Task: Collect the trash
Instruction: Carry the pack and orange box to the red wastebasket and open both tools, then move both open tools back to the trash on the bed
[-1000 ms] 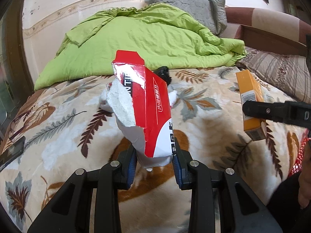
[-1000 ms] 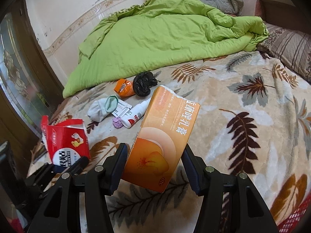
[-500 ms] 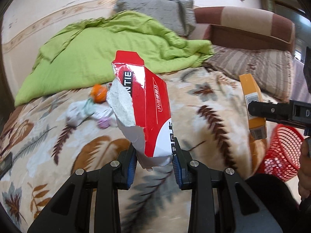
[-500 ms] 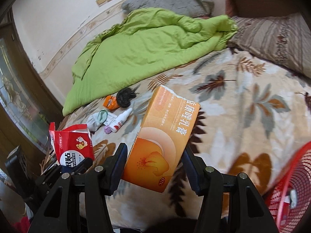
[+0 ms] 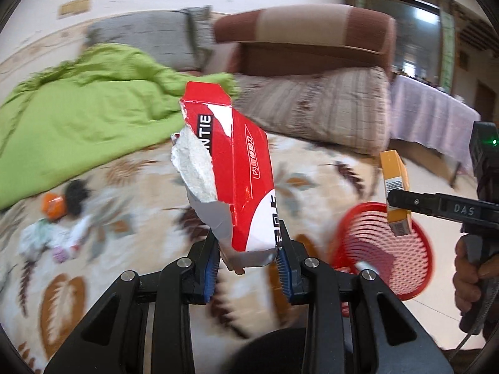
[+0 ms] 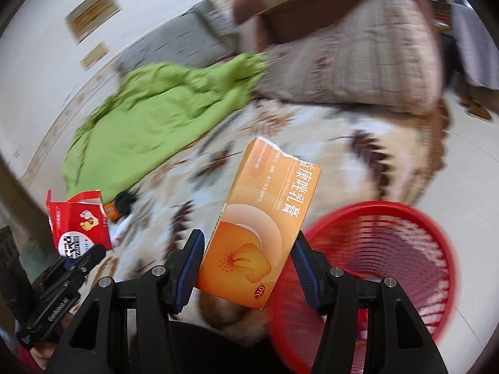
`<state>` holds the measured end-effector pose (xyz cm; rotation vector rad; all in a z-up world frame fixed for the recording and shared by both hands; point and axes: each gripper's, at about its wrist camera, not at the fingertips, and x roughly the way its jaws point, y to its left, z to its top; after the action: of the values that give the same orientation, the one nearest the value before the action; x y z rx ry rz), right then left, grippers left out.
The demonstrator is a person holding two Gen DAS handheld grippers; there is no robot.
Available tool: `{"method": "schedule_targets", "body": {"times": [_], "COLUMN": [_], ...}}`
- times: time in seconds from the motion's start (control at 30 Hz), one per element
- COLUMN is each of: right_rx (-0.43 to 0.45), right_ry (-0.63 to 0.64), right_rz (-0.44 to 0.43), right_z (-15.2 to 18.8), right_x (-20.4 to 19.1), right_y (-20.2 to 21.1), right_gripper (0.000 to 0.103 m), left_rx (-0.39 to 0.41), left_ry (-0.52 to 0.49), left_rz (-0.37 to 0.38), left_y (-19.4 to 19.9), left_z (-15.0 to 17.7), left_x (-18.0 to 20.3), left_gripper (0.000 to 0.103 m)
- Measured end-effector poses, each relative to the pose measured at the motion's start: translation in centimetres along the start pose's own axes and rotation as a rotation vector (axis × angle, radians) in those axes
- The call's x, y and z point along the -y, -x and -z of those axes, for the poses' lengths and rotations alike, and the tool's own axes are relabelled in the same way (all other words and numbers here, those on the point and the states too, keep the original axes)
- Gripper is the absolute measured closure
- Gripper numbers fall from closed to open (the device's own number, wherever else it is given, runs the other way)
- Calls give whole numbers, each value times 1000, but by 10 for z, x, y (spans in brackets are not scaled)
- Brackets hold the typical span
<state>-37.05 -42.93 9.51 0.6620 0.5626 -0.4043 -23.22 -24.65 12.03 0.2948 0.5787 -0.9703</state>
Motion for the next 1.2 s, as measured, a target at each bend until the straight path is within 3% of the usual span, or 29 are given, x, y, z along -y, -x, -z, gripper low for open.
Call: {"method": "schedule_targets", "body": {"times": [0.23, 0.4, 0.43, 0.47, 0.53, 0.6, 0.83, 1.2], "right_rx": [46, 51, 51, 51, 48, 48, 53, 15], "right_ry": [-80, -120, -122, -125, -134, -147, -159, -70], "right_rz": [95, 124, 125, 124, 116, 110, 90, -42], "right_z": [-3, -3, -3, -4, -4, -4, -8, -9], "right_x": [62, 88, 90, 92, 97, 101, 95, 32], "right_y": [40, 50, 50, 50, 50, 50, 47, 17], "right_gripper": [42, 42, 41, 41, 40, 35, 35, 35], "left_rx": [-77, -146, -152, -161, -153, -131, -127, -91], "left_ry": [-78, -106, -118, -135, -145, -143, -61, 102], "left_rz": [191, 293, 303, 305, 307, 297, 251, 127], "left_y": [-35, -62, -65, -68, -68, -63, -53, -21], "left_z": [-14, -15, -13, -13, -10, -10, -11, -2], "left_x": [77, 112, 119, 124, 127, 125, 84, -4], "left_gripper": [72, 72, 67, 52, 35, 35, 35, 35]}}
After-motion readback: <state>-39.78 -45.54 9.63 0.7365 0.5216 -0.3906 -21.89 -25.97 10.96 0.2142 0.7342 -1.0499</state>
